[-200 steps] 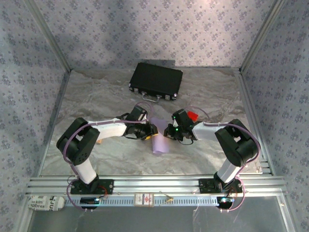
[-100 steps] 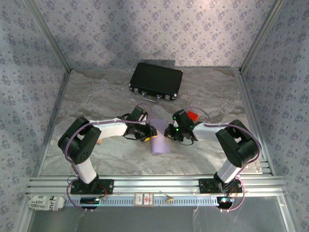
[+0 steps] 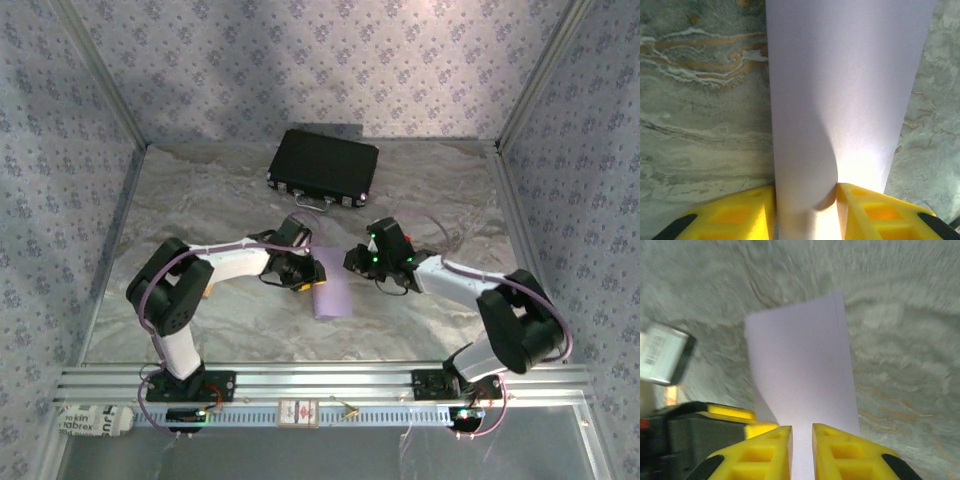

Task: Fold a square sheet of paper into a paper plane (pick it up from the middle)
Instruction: Hold the square sheet of paper at the center of the table.

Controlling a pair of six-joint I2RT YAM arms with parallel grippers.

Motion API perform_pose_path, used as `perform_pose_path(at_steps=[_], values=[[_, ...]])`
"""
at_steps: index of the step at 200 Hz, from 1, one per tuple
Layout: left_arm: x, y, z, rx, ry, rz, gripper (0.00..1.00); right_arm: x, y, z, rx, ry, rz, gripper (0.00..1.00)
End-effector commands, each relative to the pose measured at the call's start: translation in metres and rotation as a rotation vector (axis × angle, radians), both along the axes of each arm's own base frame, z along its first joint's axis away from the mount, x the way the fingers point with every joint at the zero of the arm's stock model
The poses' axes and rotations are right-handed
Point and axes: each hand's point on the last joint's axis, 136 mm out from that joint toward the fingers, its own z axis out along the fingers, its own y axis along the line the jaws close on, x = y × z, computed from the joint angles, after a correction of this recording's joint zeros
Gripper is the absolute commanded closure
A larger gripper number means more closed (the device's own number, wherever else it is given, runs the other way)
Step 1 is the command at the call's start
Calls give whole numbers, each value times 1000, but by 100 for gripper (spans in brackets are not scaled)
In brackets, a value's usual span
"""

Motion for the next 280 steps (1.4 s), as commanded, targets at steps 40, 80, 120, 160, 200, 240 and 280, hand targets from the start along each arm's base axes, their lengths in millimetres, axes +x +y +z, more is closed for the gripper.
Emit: perform_pose_path(at_steps=[40, 80, 120, 160, 200, 240, 280], values=[[-1, 17, -18, 149, 17, -2, 63, -2, -40, -7, -63, 12, -79, 80], [-1, 21, -22, 188, 20, -8, 63, -3, -41, -8, -53, 8, -87, 79], [-1, 24, -27, 214, 35, 19, 62, -3, -44, -5, -60, -3, -91, 79], [3, 24, -25, 208, 23, 51, 63, -5, -48, -8, -65, 3, -98, 78], [3, 24, -28, 215, 31, 47, 62, -6, -50, -10, -67, 8, -103, 78], [0, 26, -32, 238, 40, 18, 62, -6, -52, -12, -70, 10, -105, 78], [-1, 29, -35, 261, 38, -3, 64, -5, -54, -12, -72, 13, -111, 78]])
